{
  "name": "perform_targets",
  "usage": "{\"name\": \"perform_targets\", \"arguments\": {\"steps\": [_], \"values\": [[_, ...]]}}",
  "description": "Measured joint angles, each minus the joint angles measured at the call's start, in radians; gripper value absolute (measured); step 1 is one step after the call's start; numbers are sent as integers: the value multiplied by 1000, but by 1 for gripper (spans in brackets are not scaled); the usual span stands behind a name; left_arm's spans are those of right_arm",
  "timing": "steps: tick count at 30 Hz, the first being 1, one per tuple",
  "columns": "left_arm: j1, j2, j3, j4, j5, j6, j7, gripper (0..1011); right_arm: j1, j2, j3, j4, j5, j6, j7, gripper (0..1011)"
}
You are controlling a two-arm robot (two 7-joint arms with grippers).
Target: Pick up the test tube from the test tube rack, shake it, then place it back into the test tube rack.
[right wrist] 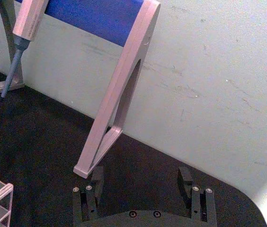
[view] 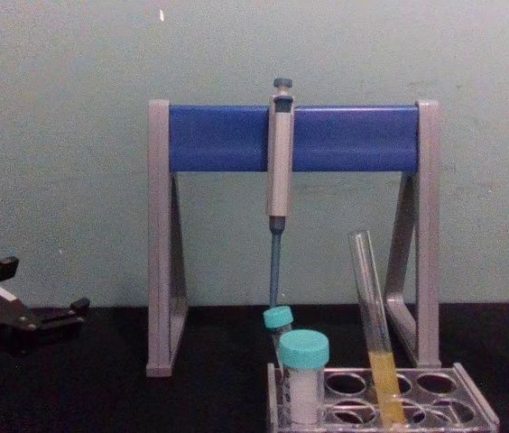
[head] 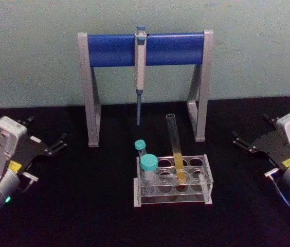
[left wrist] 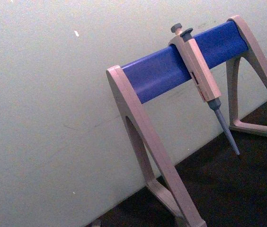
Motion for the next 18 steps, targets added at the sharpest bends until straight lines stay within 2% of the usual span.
{"name": "perform_targets", "arguments": {"steps": [18], "values": [[0,0,0,0,0,0,0,1001,0,0,0,0,0,0,0,1000]]}}
